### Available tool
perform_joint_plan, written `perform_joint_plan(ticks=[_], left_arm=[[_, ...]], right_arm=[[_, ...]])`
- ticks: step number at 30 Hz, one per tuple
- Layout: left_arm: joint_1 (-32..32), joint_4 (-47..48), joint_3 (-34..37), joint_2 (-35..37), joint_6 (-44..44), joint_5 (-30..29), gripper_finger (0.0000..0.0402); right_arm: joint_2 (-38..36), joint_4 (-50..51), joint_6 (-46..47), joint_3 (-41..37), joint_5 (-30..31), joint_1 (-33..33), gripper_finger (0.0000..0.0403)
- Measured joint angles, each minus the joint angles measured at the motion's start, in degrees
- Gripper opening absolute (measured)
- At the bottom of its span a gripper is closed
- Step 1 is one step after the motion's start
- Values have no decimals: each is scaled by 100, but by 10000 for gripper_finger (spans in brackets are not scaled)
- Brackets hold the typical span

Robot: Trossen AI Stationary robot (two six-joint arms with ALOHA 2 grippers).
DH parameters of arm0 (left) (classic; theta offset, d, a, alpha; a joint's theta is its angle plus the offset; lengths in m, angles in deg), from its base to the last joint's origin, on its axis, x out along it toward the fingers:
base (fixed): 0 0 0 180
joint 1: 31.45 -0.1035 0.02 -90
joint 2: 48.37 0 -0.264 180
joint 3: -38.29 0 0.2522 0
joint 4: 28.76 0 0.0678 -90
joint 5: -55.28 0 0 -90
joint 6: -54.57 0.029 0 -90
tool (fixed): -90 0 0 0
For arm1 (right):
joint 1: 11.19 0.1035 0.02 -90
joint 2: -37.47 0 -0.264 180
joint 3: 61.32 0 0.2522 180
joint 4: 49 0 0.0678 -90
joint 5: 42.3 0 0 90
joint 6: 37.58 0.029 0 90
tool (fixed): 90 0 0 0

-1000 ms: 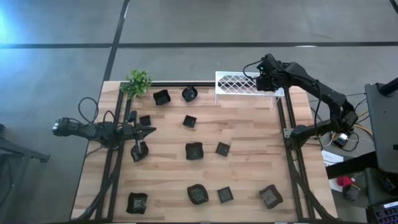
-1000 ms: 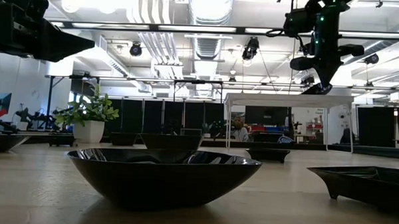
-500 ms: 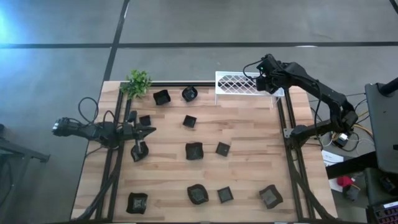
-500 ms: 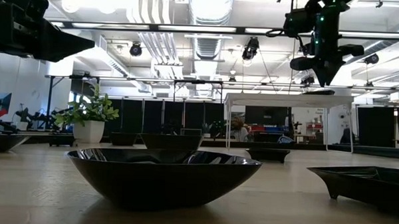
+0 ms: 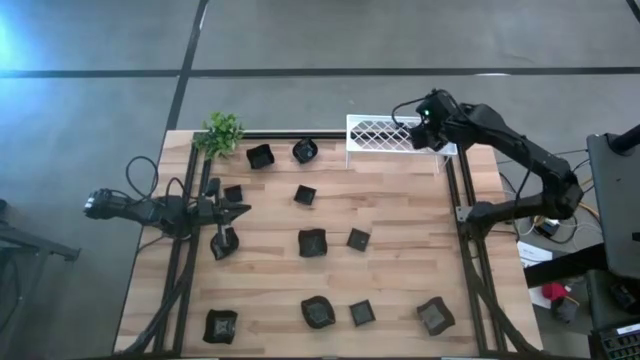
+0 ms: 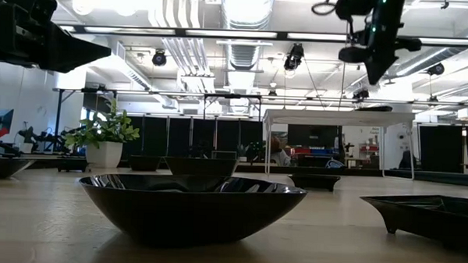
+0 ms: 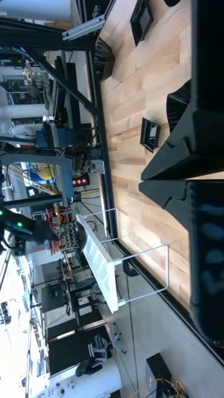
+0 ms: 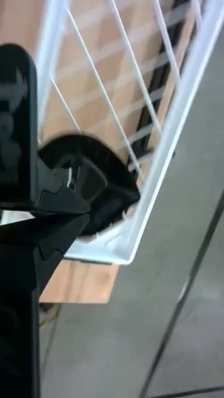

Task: Pick & Place Mini shaped plates
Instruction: Put the black square plate on the shelf

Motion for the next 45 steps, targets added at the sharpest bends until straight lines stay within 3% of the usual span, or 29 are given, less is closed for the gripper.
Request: perform_joint_plan(ticks=[7,17,24,29,35,45], left_arm=[[0,0,0,-2,2,-1,0],[2,-2,0,-2,0,-1,0],[0,-61,7,-2,-460,-1,0],[0,-181,23,-1,-211,0,0],[0,-308,22,-119,35,3,0],[0,-550,-278,-1102,-150,14,0]], right_arm=[[-378,-10,-35,-99,11,1293,8],[-568,-404,797,-432,185,3667,8],[-542,-1535,991,-972,308,4960,8],[-533,-2227,972,-1429,277,5383,8],[-531,-2773,947,-1995,-195,5593,8],[-533,-3795,967,-2726,-361,5588,8]])
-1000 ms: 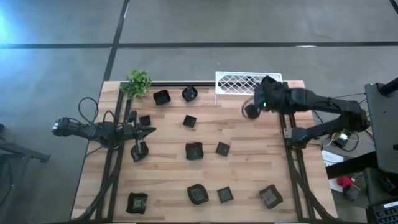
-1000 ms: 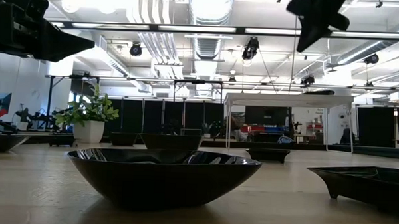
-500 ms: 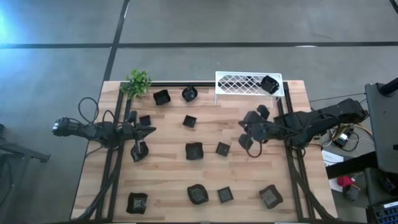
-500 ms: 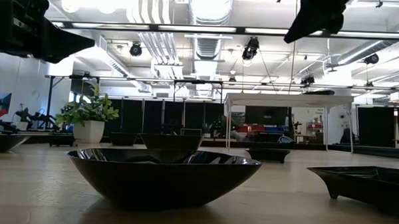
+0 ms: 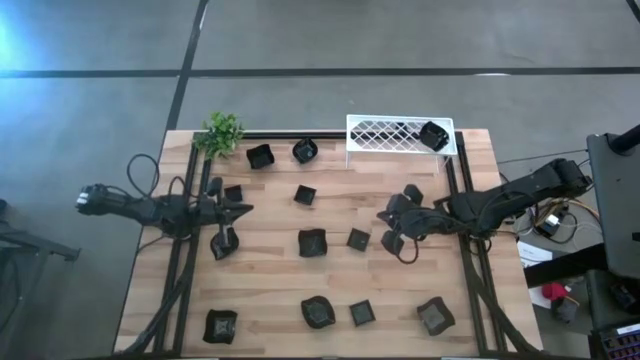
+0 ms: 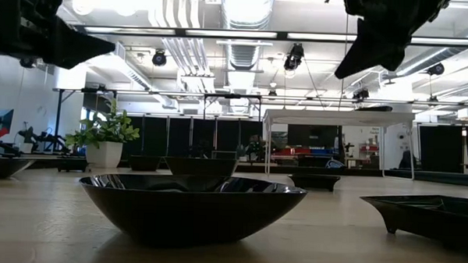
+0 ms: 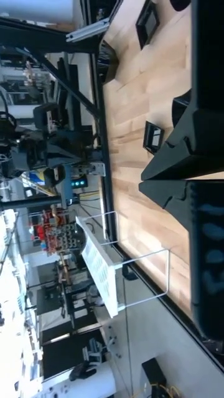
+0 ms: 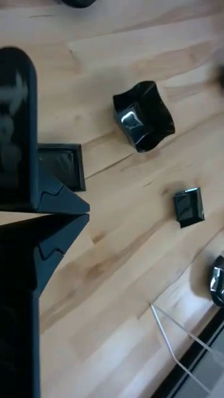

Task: Pick & Place Mini shaped plates
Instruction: Put the black square plate on the shelf

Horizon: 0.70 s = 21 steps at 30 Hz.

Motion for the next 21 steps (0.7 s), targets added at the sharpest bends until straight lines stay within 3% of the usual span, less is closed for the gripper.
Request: perform_joint_plan(ticks=[12,21], left_arm=[[29,109,-1045,-2157,-676,-107,0],[474,-89,-1481,-3419,-760,-125,0]], right_arm=[[1,-248,138,-247,3,-15,8],[33,-235,90,-255,26,-15,9]])
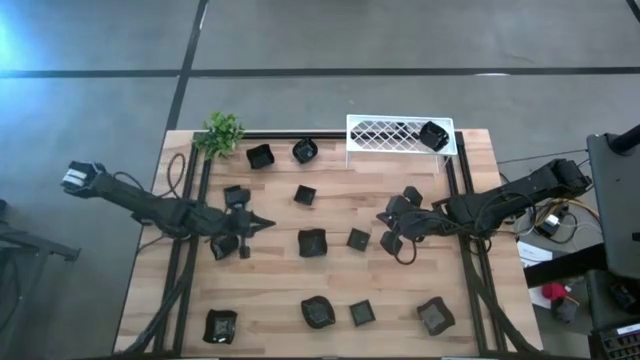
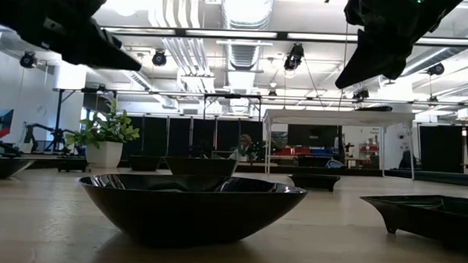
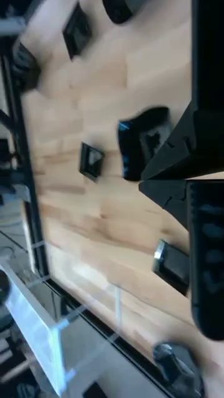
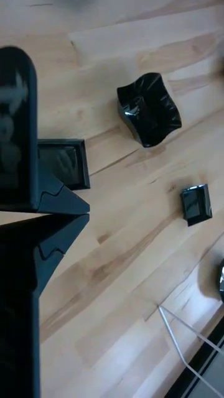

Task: Pick & Place Mini shaped plates
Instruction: Put the black square plate on the shelf

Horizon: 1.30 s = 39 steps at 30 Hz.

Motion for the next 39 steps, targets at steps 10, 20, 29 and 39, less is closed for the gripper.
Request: perform_joint_plan(ticks=[10,20,29,39], left_arm=[[480,23,-345,-651,-101,-401,0],[512,12,-470,-577,297,-413,0],[510,-7,-467,-560,693,-453,0],[508,-9,-467,-559,698,-455,0]], right_arm=[[281,-20,1,-2,-26,0,9],[837,-264,85,-2,-212,0,9],[1288,-862,-24,-2,-242,-2,51],[1857,-940,518,-2,-282,-126,119]])
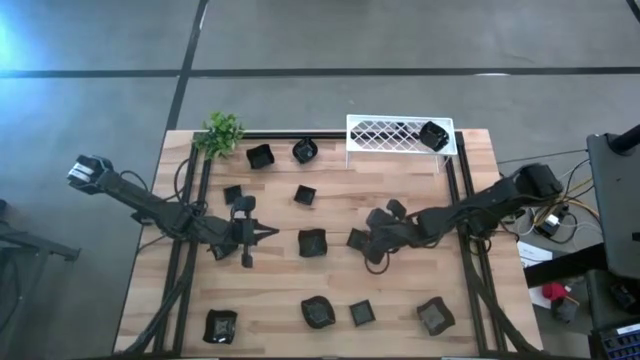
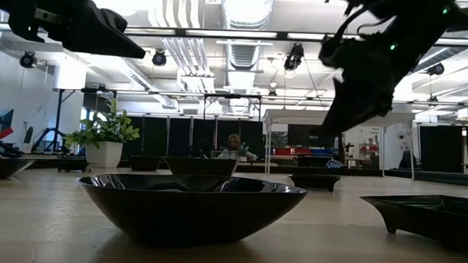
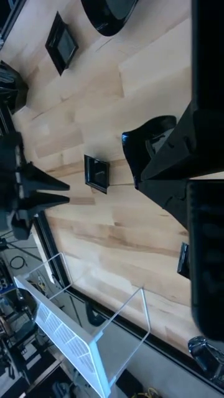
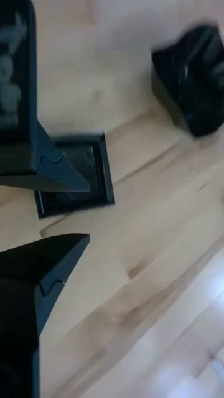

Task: Pick & Place Mini shaped plates
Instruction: Put the black square plate on the shelf

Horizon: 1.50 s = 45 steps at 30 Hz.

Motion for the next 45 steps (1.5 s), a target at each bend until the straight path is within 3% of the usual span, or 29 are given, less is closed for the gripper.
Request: perform_joint_plan(ticks=[3,11,45], left_arm=[[0,1,0,0,0,0,0],[0,1,7,0,-9,0,0],[0,-63,9,-5,-24,0,0]], right_arm=[[177,-11,179,0,-22,-119,121],[516,-249,320,0,-771,-488,107],[735,-307,11,-9,-1679,-807,73]])
